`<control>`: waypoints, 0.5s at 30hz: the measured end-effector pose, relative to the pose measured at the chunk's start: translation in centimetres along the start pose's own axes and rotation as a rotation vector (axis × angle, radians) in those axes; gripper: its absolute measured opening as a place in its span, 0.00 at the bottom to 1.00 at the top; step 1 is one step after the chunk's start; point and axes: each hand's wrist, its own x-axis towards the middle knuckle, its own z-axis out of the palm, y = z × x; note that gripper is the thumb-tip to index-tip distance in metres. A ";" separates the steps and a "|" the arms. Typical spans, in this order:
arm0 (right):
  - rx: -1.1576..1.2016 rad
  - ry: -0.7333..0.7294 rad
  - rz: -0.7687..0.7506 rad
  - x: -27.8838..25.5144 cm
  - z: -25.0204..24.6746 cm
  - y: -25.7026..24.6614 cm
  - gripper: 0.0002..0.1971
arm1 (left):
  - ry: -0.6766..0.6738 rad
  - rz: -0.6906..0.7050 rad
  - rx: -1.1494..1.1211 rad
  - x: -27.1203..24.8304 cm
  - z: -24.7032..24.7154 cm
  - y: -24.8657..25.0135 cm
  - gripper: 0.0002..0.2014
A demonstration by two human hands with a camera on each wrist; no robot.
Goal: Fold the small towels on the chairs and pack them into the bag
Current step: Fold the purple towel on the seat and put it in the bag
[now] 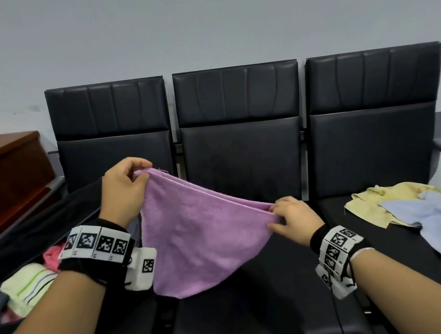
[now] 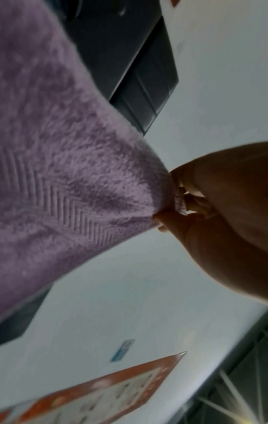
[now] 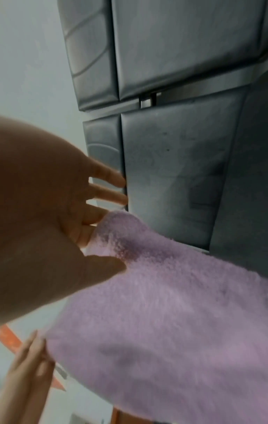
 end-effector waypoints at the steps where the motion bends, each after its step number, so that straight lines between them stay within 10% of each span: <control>1: 0.039 0.062 0.015 0.1 -0.6 0.3 0.10 | -0.007 0.005 0.061 0.1 -0.3 -0.5 0.13; 15: 0.369 0.495 0.046 0.3 -5.7 0.1 0.06 | -0.052 -0.044 0.310 -1.5 -0.8 -3.8 0.10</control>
